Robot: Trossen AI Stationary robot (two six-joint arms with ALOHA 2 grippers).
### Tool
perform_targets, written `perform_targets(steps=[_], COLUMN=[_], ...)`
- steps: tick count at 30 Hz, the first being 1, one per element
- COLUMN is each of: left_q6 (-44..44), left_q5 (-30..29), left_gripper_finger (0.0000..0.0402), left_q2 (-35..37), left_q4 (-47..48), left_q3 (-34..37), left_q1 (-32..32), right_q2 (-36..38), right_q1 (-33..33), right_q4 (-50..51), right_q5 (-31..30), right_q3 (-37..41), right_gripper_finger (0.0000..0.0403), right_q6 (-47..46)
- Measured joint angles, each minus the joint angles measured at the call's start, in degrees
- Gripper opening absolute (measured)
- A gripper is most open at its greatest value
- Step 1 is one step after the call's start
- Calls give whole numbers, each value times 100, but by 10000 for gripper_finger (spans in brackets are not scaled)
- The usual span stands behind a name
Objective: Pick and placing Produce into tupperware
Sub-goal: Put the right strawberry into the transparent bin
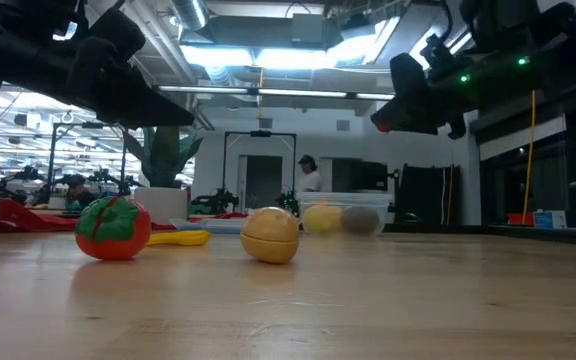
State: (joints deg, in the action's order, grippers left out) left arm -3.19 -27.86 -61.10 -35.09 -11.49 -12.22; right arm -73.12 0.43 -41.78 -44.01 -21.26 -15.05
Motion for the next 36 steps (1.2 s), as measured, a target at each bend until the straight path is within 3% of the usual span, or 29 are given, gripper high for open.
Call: perform_targets(steps=[6, 19, 36], left_q6=[-119, -119, -117], left_q5=[0, 0, 0], left_gripper_finger=[9, 23, 59], left_q2=[0, 0, 0], left_q4=[3, 128, 271], left_q3=[0, 0, 0], left_q1=[-1, -1, -1], right_q2=[0, 0, 0], right_q1=[-354, -1254, -1880], right_q4=[1136, 1469, 1765], right_q5=[59, 97, 1679], right_q3=[-471, -802, -1006], right_gripper_finger=[139, 139, 139], right_q6=[-281, -275, -324])
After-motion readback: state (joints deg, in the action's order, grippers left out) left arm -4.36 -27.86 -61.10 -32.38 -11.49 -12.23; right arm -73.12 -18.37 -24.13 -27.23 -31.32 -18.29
